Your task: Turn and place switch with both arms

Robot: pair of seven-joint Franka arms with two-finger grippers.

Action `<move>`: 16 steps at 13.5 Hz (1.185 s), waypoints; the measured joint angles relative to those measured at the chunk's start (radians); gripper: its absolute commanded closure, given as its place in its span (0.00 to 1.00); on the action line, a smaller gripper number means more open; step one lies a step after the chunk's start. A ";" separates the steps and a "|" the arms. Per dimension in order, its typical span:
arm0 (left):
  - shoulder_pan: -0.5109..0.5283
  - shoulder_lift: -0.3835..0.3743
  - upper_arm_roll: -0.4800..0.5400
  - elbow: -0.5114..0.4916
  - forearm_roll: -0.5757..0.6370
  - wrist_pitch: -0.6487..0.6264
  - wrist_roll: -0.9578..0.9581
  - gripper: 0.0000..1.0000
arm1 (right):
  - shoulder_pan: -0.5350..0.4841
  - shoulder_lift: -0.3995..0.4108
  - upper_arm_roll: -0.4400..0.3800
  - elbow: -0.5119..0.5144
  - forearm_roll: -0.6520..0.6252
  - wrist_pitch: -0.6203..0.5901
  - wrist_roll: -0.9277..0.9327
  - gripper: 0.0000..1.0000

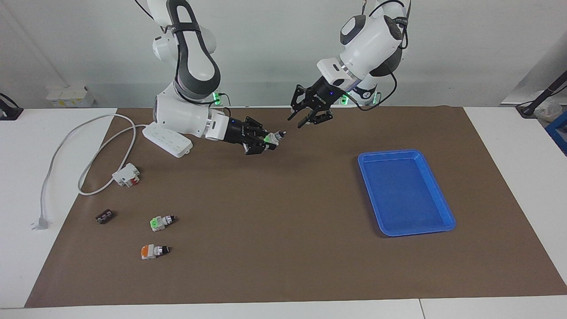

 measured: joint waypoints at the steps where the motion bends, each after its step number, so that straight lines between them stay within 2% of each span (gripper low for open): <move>1: 0.000 0.006 0.000 -0.004 0.000 0.018 0.013 0.61 | 0.006 -0.001 0.000 0.000 0.017 0.007 0.002 1.00; 7: -0.004 0.031 0.001 -0.004 -0.002 0.075 0.027 0.60 | 0.034 -0.024 0.000 -0.002 0.037 0.056 0.054 1.00; 16: -0.007 0.045 0.000 0.003 -0.007 0.087 0.032 0.59 | 0.034 -0.026 -0.003 -0.009 0.037 0.062 0.060 1.00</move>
